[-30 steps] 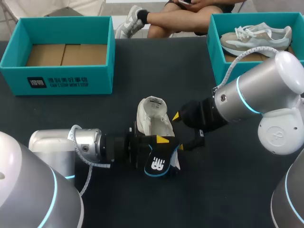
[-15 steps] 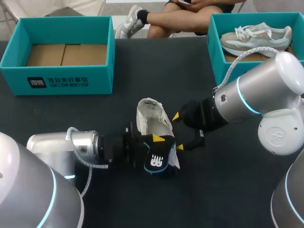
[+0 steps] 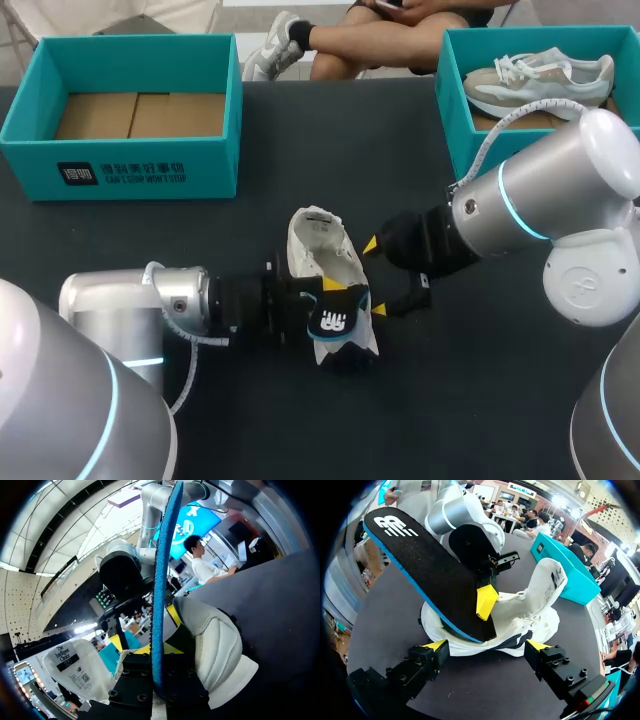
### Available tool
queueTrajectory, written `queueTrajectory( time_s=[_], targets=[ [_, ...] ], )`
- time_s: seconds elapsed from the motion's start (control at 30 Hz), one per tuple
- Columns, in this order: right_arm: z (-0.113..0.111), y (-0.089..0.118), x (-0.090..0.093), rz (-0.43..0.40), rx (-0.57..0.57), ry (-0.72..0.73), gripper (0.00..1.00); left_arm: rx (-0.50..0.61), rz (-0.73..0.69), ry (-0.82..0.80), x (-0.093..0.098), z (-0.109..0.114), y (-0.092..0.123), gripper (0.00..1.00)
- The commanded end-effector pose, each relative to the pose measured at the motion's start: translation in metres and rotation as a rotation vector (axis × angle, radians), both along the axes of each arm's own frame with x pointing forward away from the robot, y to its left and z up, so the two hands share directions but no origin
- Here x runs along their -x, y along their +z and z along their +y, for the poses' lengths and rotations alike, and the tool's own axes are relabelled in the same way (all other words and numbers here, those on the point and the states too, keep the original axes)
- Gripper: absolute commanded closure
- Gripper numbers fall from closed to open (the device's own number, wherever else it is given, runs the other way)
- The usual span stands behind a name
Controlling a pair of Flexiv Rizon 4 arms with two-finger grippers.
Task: Take the shoe out of the shoebox, open the shoe tongue, remove and reinsert the insole, then place the shoe into the shoebox
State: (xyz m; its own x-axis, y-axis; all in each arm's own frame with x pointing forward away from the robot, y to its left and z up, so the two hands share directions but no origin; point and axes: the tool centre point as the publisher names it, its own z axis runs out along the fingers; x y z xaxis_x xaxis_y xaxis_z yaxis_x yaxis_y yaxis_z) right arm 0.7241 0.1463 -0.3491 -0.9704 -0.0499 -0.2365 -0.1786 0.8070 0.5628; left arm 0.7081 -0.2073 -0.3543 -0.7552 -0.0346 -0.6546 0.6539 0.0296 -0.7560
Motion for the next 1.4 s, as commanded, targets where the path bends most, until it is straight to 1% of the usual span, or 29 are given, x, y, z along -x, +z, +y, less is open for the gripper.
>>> queueTrajectory(
  time_s=[0.03, 0.07, 0.1, 0.13, 0.23, 0.3, 0.43, 0.6, 0.73, 0.93, 1.17, 1.23, 1.3, 1.37, 1.4],
  targets=[
    [0.0, -0.001, 0.001, -0.002, -0.002, -0.001, 0.0, -0.001, -0.007, 0.009, 0.0, 0.003, -0.002, 0.84],
    [0.0, -0.001, 0.001, -0.002, -0.002, -0.001, 0.0, 0.0, -0.012, 0.009, 0.001, 0.003, 0.0, 0.75],
    [0.0, -0.001, 0.001, -0.002, -0.002, -0.001, 0.0, -0.001, -0.015, 0.008, 0.001, 0.004, 0.002, 0.81],
    [0.0, -0.001, 0.001, -0.002, -0.002, -0.001, 0.0, 0.0, -0.02, 0.008, 0.001, 0.004, 0.004, 0.85],
    [0.0, -0.001, 0.001, -0.002, -0.002, -0.001, 0.0, 0.003, -0.029, 0.007, 0.0, 0.005, 0.01, 0.75],
    [0.0, -0.001, 0.001, -0.002, -0.002, -0.001, 0.0, 0.005, -0.037, 0.004, 0.0, 0.005, 0.013, 0.74],
    [0.0, -0.001, 0.001, -0.002, -0.002, -0.001, 0.0, 0.003, -0.049, -0.005, 0.002, 0.004, 0.02, 0.73],
    [0.0, -0.001, 0.001, -0.002, -0.002, -0.001, 0.0, -0.006, -0.069, -0.018, 0.008, 0.002, 0.028, 0.7],
    [0.0, -0.001, 0.001, -0.002, -0.002, -0.001, 0.0, -0.015, -0.076, -0.022, 0.01, 0.002, 0.029, 0.68],
    [0.0, -0.001, 0.001, -0.002, -0.002, -0.001, 0.0, -0.011, -0.074, -0.019, 0.011, 0.004, 0.03, 0.68],
    [0.0, -0.001, 0.001, -0.002, -0.002, -0.001, 0.0, -0.005, -0.067, -0.019, 0.02, 0.005, 0.034, 0.67],
    [0.0, -0.001, 0.001, -0.002, -0.002, -0.001, 0.0, -0.006, -0.063, -0.02, 0.023, 0.004, 0.033, 0.68],
    [0.0, -0.001, 0.001, -0.002, -0.002, -0.001, 0.0, -0.006, -0.061, -0.023, 0.027, 0.003, 0.032, 0.72],
    [0.0, -0.001, 0.001, -0.002, -0.002, -0.001, 0.0, -0.01, -0.06, -0.025, 0.029, 0.003, 0.031, 0.86],
    [0.0, -0.001, 0.001, -0.002, -0.002, -0.001, 0.0, -0.01, -0.056, -0.028, 0.029, 0.003, 0.031, 1.0]
  ],
)
